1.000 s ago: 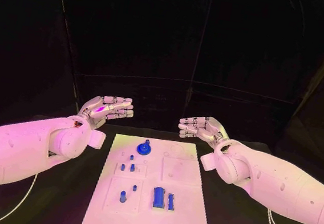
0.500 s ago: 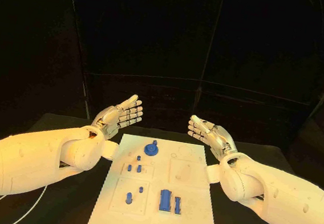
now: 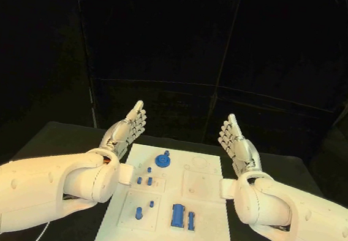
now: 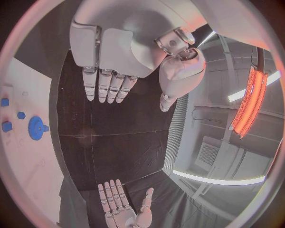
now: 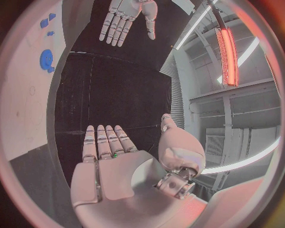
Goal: Assemble the parts on the task board
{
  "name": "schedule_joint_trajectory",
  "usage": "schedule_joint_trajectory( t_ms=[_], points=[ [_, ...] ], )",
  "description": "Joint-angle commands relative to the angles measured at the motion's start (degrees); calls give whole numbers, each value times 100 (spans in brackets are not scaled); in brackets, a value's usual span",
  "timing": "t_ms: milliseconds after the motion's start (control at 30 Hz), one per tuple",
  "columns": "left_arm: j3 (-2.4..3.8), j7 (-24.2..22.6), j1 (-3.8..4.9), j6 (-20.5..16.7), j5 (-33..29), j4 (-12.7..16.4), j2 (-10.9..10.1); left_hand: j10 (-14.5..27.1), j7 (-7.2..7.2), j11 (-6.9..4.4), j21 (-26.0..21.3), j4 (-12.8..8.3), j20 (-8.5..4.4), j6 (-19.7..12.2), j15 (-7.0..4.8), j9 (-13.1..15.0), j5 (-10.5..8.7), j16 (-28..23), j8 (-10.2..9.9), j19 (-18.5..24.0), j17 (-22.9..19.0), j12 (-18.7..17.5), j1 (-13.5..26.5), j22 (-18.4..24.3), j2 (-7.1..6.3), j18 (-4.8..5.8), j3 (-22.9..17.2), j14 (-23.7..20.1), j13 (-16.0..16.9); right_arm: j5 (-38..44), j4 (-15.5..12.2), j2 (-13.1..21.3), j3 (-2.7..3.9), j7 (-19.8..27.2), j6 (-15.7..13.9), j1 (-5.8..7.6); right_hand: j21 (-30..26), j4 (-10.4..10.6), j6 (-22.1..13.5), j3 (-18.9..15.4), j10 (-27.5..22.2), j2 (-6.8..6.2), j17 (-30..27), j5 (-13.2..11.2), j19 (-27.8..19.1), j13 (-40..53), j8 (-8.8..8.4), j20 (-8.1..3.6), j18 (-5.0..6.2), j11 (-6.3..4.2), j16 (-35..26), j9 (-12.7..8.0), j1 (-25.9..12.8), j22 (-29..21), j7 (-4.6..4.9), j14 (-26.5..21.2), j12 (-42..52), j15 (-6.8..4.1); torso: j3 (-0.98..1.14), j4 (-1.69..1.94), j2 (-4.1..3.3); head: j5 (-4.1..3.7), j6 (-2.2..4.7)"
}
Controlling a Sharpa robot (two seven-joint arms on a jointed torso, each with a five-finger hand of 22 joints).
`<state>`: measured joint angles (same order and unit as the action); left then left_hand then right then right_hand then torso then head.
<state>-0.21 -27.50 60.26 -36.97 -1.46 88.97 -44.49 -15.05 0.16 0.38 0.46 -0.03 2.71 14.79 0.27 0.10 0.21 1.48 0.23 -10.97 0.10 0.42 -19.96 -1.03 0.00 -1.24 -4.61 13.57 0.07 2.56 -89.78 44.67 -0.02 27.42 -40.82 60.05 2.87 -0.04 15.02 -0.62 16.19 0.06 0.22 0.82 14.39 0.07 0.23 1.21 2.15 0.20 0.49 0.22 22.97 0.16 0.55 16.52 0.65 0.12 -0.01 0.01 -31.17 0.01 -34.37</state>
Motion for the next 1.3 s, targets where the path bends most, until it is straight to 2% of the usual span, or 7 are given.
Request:
schedule_joint_trajectory(
  t_ms=[33, 600, 733, 767, 867, 967, 1300],
  points=[
    [19, -228, -8, -700, 144, 89, -18, 484, -16, -38, -46, 3, -271, -478, -27, -10, -21, -148, -23, 351, -10, -42, 640, 103, 0, 124, 461, -434, -7, -256, -17, 2, 2, 238, -330, 11, -287, 4, -480, 62, -515, -6, -22, -82, -458, -7, -23, -121, -215, -20, -49, -22, -732, -16, -55, -528, -65, -12, 1, -1, -1, -1, -1],
    [21, -229, -10, -715, 146, 98, -20, 983, -16, -38, -46, 3, -271, -973, -27, -10, -21, -148, -23, 693, -10, -42, 1323, 103, 0, 124, 461, -885, -7, -256, -17, 2, 2, 238, -330, 11, -287, 4, -988, 62, -1069, -6, -22, -82, -938, -7, -23, -121, -215, -20, -49, -22, -1521, -16, -55, -1092, -65, -12, 1, -1, -1, -1, -1],
    [21, -229, -10, -715, 146, 98, -20, 1066, -16, -38, -46, 3, -271, -1047, -27, -10, -21, -148, -23, 1097, -10, -42, 1415, 103, 0, 124, 461, -951, -7, -256, -17, 2, 2, 238, -330, 11, -287, 4, -1059, 62, -1146, -6, -22, -82, -1017, -7, -23, -121, -215, -20, -49, -22, -1620, -16, -55, -1172, -65, -12, 1, -1, -1, -1, -1],
    [21, -229, -10, -715, 146, 98, -20, 1084, -16, -38, -46, 3, -271, -1064, -27, -10, -21, -148, -23, 1097, -10, -42, 1434, 103, 0, 124, 461, -1357, -7, -256, -17, 2, 2, 238, -330, 11, -287, 4, -1502, 62, -1207, -6, -22, -82, -1439, -7, -23, -121, -215, -20, -49, -22, -1710, -16, -55, -1232, -65, -12, 1, -1, -1, -1, -1],
    [21, -229, -10, -715, 146, 98, -20, 1505, -16, -38, -46, 3, -271, -1479, -27, -10, -21, -148, -23, 1097, -10, -42, 1482, 103, 0, 124, 461, -1357, -7, -256, -17, 2, 2, 238, -330, 11, -287, 4, -1502, 62, -1619, -6, -22, -82, -1439, -7, -23, -121, -215, -20, -49, -22, -2297, -16, -55, -1652, -65, -12, 1, -1, -1, -1, -1],
    [21, -229, -10, -715, 146, 98, -20, 1505, -16, -38, -46, 3, -271, -1479, -27, -10, -21, -148, -23, 1097, -10, -42, 1996, 103, 0, 124, 461, -1357, -7, -256, -17, 2, 2, 238, -330, 11, -287, 4, -1502, 62, -1619, -6, -22, -82, -1439, -7, -23, -121, -215, -20, -49, -22, -2297, -16, -55, -1652, -65, -12, 1, -1, -1, -1, -1],
    [21, -229, -10, -715, 146, 98, -20, 1505, -16, -38, -46, 3, -271, -1479, -27, -10, -21, -148, -23, 1097, -10, -42, 1996, 103, 0, 124, 461, -1357, -7, -256, -17, 2, 2, 238, -330, 11, -287, 4, -1502, 62, -1619, -6, -22, -82, -1439, -7, -23, -121, -215, -20, -49, -22, -2297, -16, -55, -1652, -65, -12, 1, -1, -1, -1, -1]
  ],
)
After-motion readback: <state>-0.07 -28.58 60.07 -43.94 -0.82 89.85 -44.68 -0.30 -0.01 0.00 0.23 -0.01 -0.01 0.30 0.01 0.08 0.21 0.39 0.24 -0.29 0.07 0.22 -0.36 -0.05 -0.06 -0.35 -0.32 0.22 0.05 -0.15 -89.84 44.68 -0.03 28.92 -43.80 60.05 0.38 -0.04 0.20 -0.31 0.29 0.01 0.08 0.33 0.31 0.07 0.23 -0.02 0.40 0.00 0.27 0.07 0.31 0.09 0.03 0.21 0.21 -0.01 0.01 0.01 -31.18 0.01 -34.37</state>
